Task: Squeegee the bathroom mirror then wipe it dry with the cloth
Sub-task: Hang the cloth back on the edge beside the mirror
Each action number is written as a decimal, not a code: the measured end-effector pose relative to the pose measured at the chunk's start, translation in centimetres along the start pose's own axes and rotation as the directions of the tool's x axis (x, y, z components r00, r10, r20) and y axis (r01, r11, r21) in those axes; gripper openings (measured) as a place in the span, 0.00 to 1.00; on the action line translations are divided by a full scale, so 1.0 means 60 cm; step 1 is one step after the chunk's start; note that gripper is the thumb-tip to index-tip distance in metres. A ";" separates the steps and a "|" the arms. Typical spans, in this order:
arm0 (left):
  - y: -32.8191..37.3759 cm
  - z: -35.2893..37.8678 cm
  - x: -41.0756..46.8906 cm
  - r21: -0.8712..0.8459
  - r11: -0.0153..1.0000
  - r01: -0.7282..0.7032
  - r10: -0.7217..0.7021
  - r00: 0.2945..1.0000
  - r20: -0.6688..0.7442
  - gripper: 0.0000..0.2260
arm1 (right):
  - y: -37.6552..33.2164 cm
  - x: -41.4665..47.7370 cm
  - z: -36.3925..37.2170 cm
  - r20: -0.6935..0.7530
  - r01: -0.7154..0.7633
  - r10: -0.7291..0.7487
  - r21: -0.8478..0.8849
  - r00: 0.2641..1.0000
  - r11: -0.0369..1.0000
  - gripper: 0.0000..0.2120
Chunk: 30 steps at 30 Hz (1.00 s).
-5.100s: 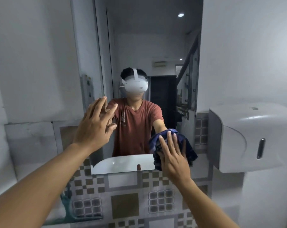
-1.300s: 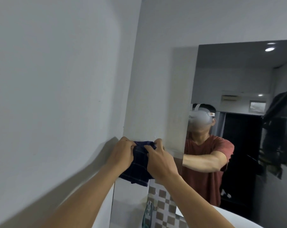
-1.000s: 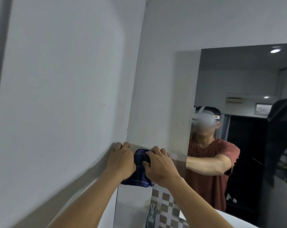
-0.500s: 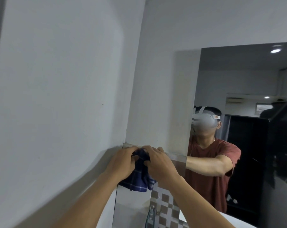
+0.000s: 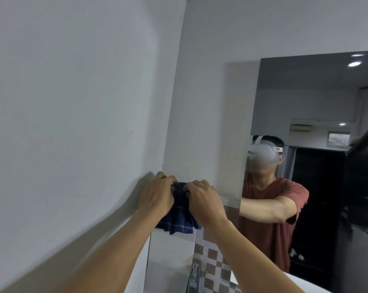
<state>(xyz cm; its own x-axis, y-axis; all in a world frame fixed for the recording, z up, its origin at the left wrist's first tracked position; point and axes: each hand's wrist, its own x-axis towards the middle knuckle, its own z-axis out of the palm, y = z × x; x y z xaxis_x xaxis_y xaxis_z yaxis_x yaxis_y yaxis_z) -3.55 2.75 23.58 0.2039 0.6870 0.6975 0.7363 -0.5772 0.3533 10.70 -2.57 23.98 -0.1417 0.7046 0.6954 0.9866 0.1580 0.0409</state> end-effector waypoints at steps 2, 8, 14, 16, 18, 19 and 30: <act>-0.009 0.007 -0.009 0.089 0.996 -0.018 0.012 0.998 0.066 0.13 | -0.004 -0.012 0.002 0.056 0.032 -0.033 0.021 0.998 0.999 0.16; -0.011 -0.003 -0.021 0.088 0.994 -0.066 0.054 0.990 0.130 0.14 | -0.002 -0.017 -0.009 0.185 -0.083 0.055 0.144 0.981 0.986 0.21; -0.011 0.003 -0.024 -0.135 0.990 -0.030 0.053 0.984 0.172 0.15 | 0.004 -0.033 0.003 0.169 -0.040 0.002 0.221 0.986 0.974 0.19; -0.018 0.008 -0.025 -0.203 0.979 0.016 0.020 0.984 0.177 0.13 | 0.007 -0.038 0.009 0.162 -0.065 0.024 0.256 0.987 0.964 0.20; -0.025 0.015 -0.027 -0.231 0.972 0.047 -0.004 0.984 0.181 0.12 | 0.011 -0.036 0.011 0.178 -0.118 0.069 0.286 0.982 0.951 0.19; -0.028 0.019 -0.028 -0.238 0.969 0.063 -0.020 0.983 0.181 0.12 | 0.014 -0.033 0.011 0.189 -0.139 0.085 0.292 0.978 0.946 0.18; -0.015 0.018 -0.062 -0.172 0.984 0.055 -0.053 0.998 0.012 0.14 | 0.003 -0.039 0.011 0.134 -0.178 0.139 0.342 0.981 0.923 0.17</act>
<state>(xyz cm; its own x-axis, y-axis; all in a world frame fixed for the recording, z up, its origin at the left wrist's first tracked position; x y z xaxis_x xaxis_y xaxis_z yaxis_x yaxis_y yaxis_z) -4.28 1.17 20.02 0.1721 0.7221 0.6700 0.6246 -0.6059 0.4927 11.18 -3.72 21.88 -0.0124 0.8057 0.5922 0.9080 0.2571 -0.3308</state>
